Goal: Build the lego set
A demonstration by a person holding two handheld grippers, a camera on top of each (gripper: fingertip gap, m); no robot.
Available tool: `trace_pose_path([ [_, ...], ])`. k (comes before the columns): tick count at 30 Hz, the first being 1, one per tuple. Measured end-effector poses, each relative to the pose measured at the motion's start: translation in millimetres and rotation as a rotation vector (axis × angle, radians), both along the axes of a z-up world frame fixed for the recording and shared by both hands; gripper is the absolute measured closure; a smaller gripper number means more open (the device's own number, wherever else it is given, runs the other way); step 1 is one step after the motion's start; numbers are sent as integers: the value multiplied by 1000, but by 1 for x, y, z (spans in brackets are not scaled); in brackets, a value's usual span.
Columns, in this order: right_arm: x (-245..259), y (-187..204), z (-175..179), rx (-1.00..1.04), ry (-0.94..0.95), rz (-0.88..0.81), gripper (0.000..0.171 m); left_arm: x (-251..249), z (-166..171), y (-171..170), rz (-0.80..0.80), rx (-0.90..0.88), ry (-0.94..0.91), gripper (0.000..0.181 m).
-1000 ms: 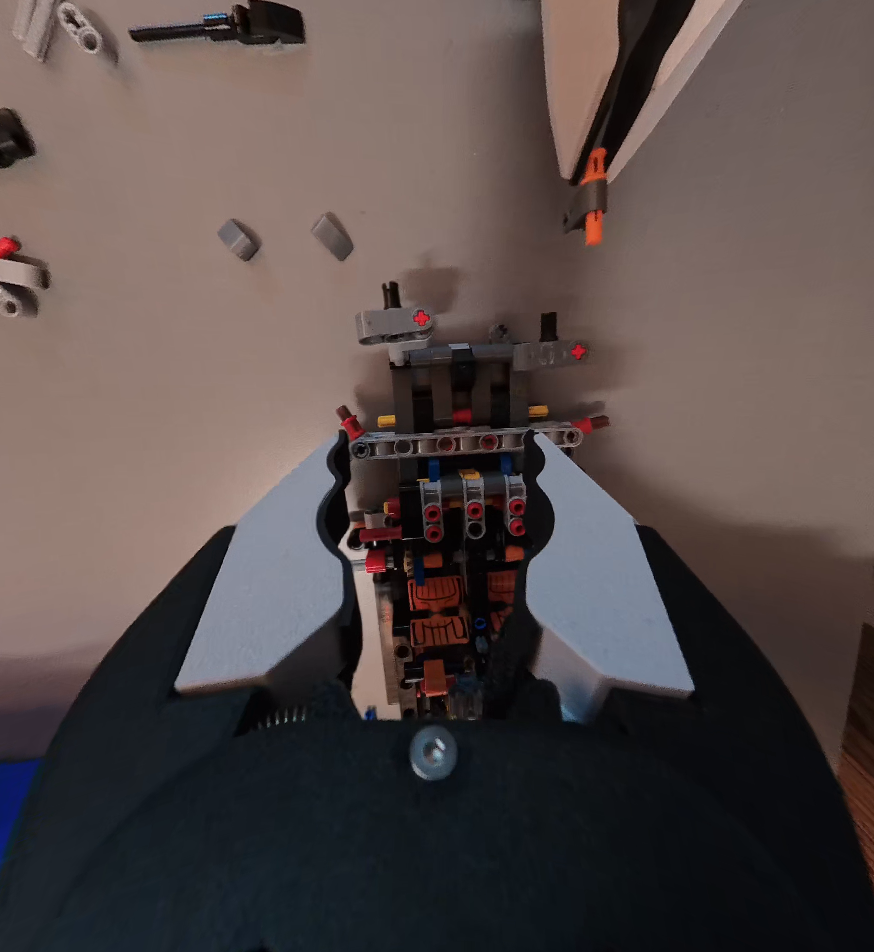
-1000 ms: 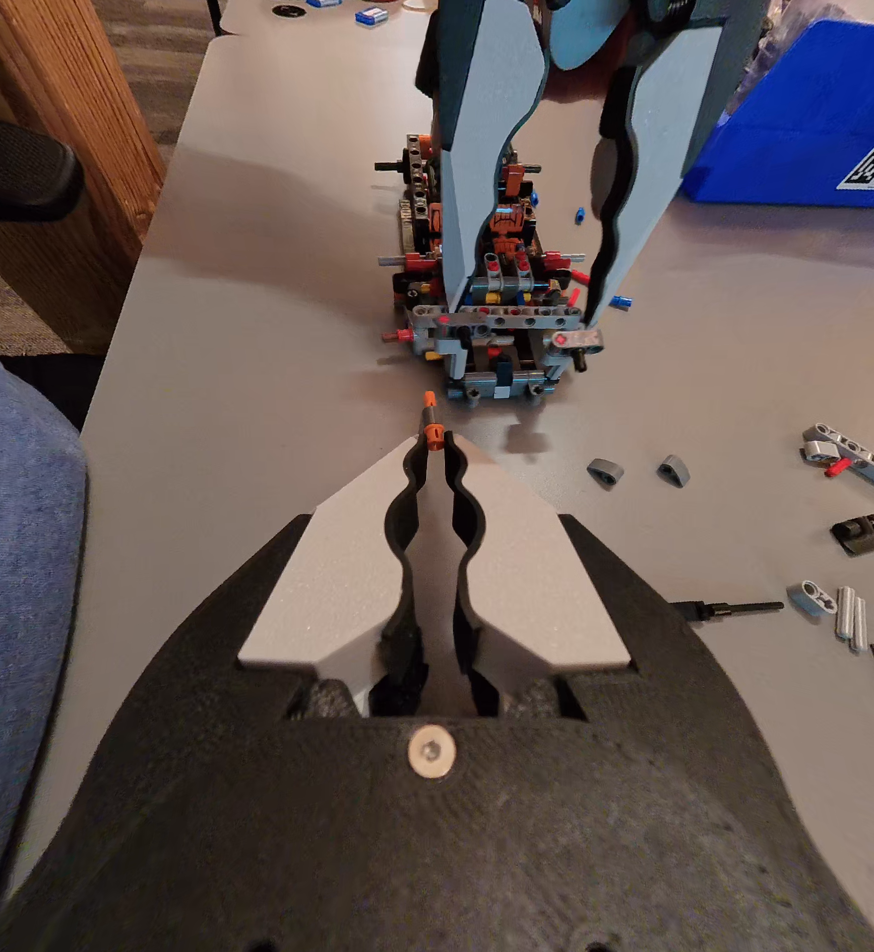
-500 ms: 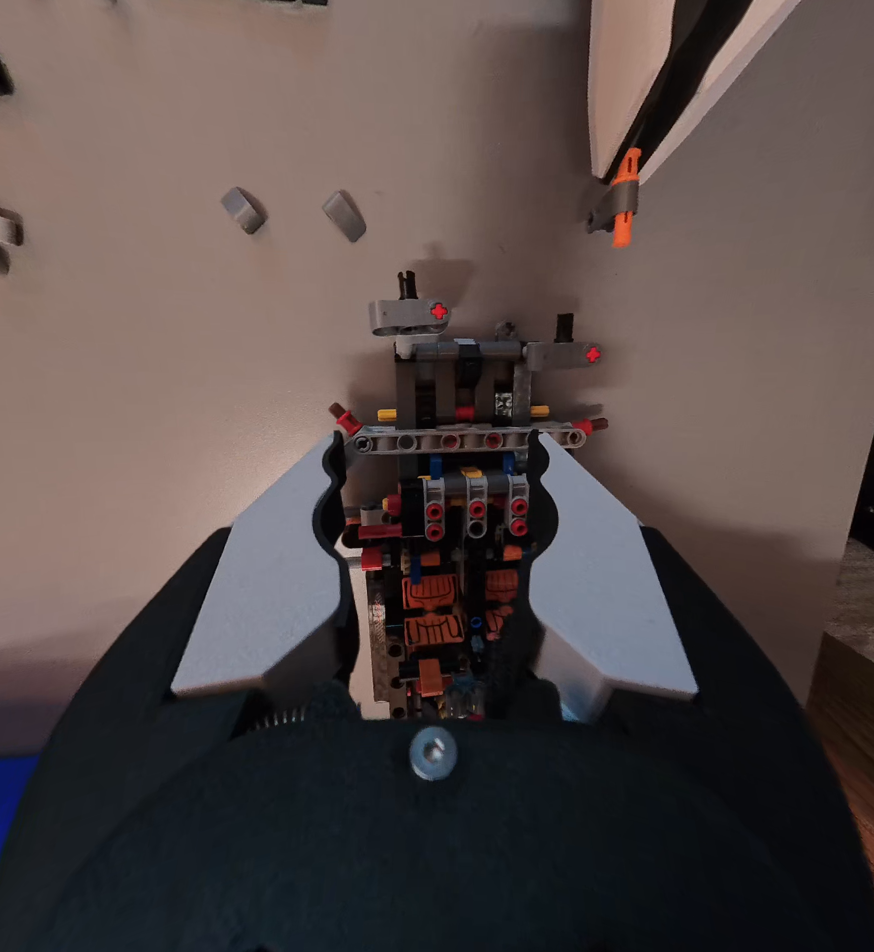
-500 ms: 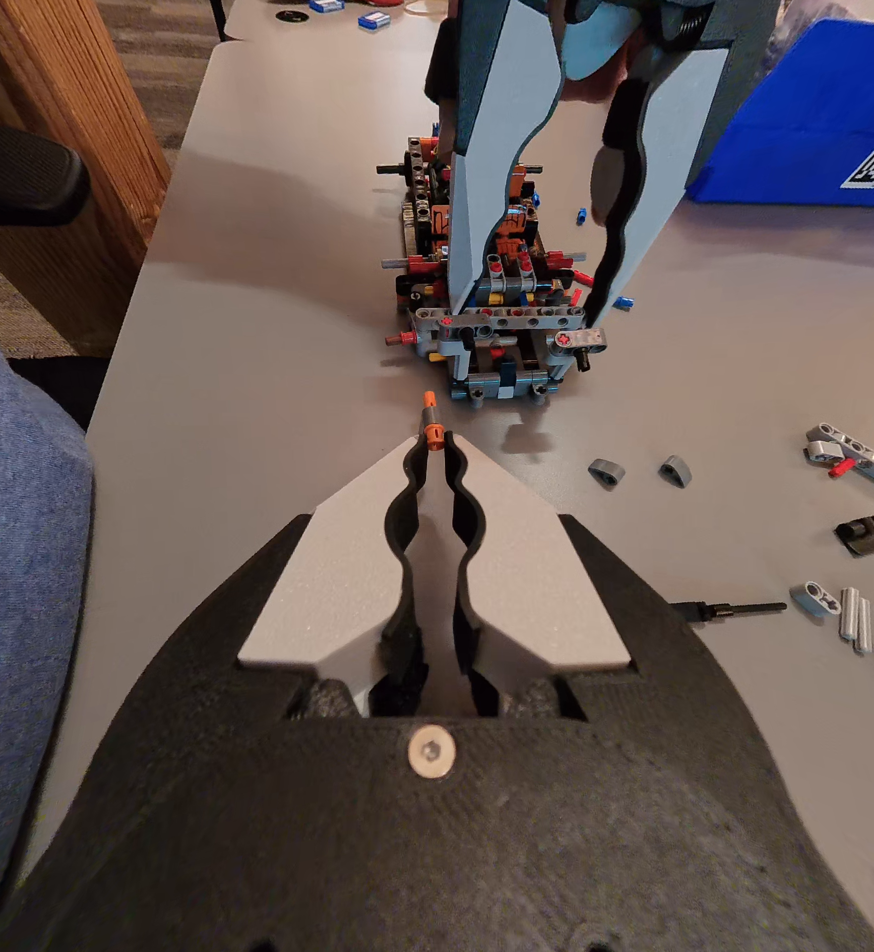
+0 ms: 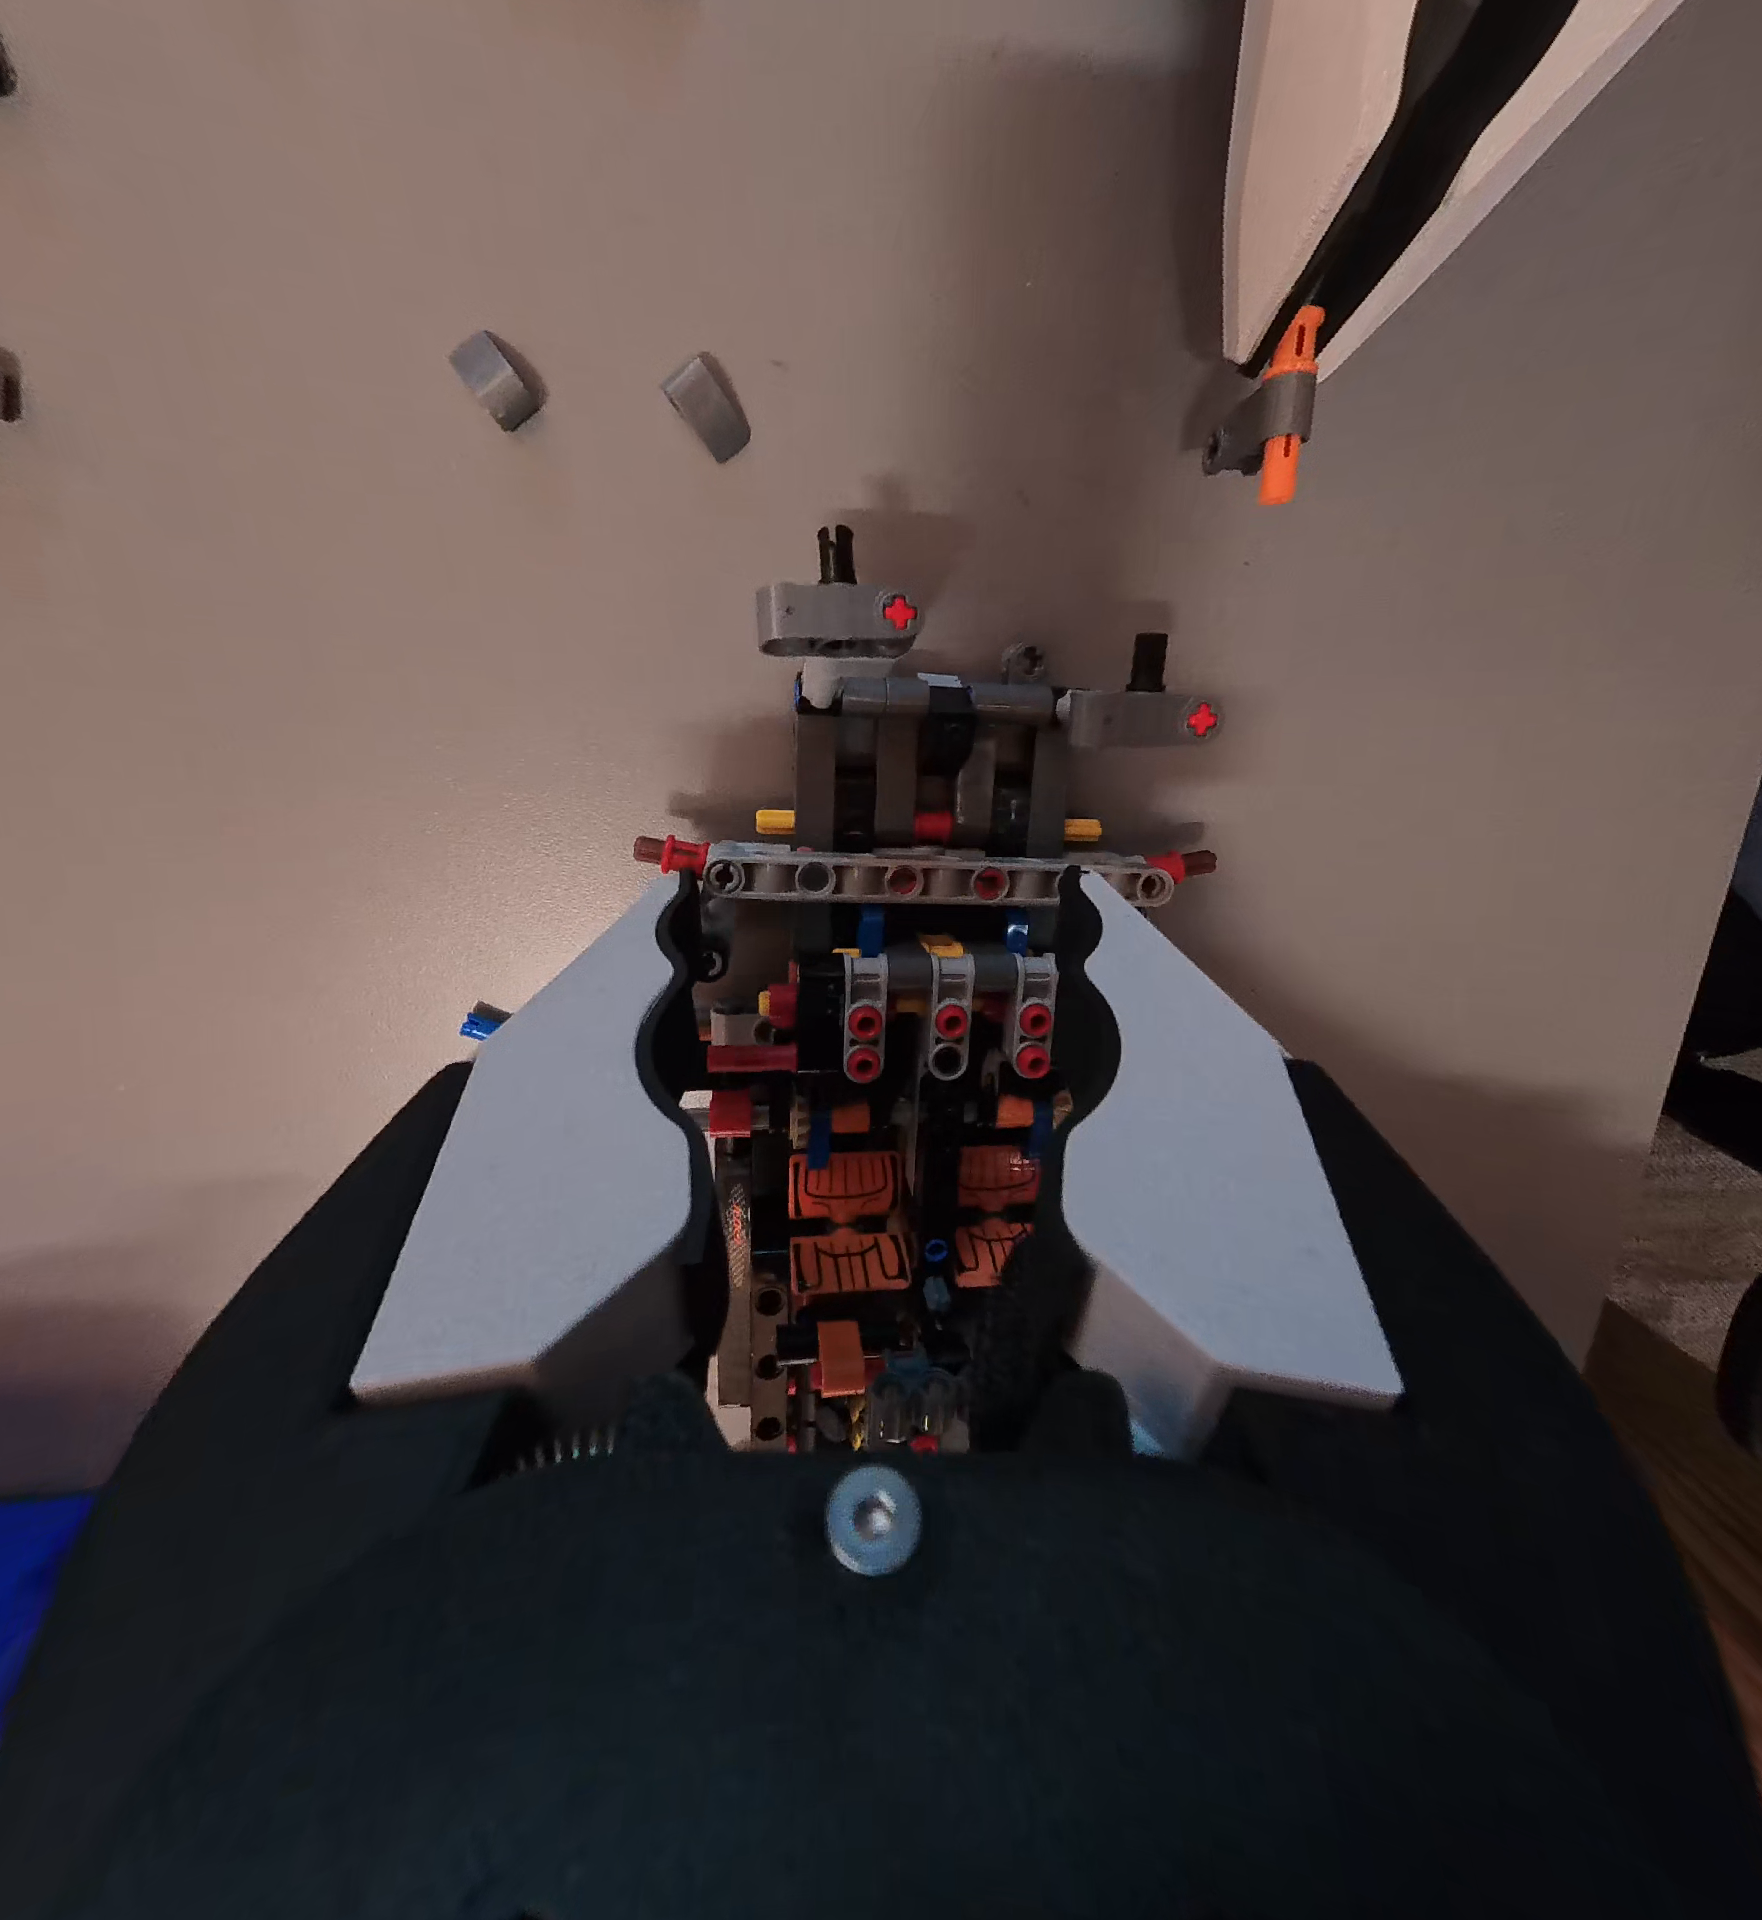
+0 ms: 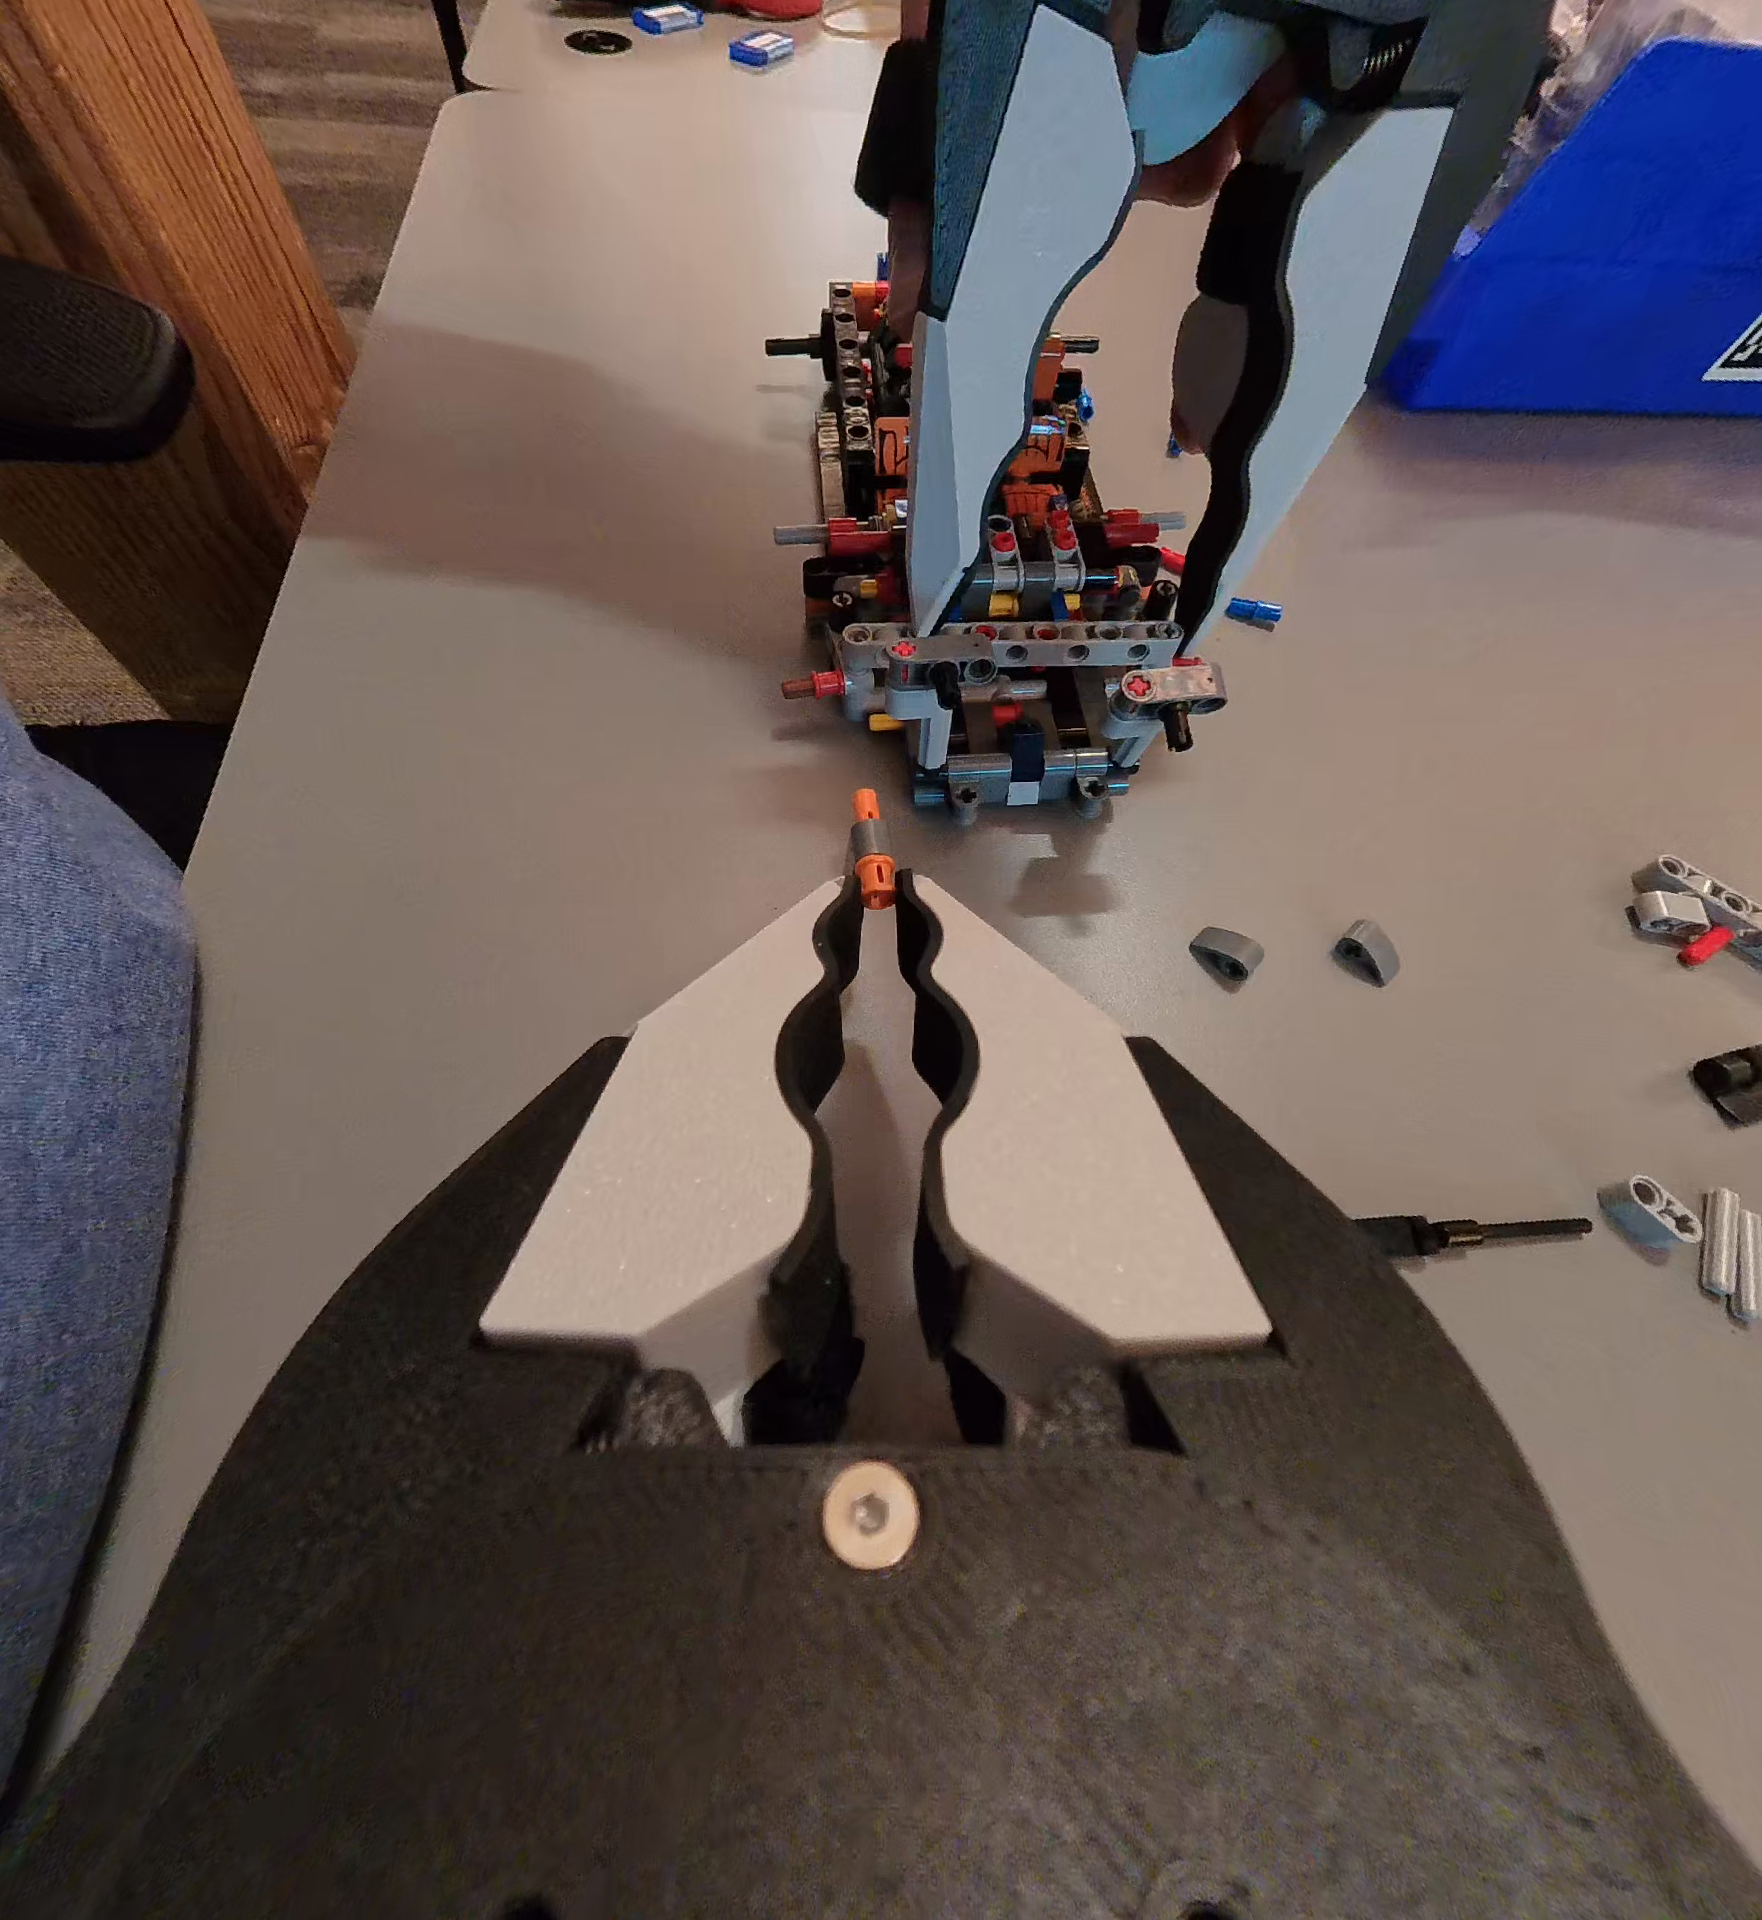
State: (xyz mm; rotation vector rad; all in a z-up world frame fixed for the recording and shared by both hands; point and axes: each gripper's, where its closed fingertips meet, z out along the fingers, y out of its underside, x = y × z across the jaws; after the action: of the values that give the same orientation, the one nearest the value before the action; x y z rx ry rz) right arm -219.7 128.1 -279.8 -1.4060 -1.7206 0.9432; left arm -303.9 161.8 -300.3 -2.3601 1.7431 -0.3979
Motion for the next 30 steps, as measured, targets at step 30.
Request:
trace_pose_path([
  [30, 0, 0, -3, 19, -12, -2, 167, -14, 5, -11, 128, 304, 86, 76],
])
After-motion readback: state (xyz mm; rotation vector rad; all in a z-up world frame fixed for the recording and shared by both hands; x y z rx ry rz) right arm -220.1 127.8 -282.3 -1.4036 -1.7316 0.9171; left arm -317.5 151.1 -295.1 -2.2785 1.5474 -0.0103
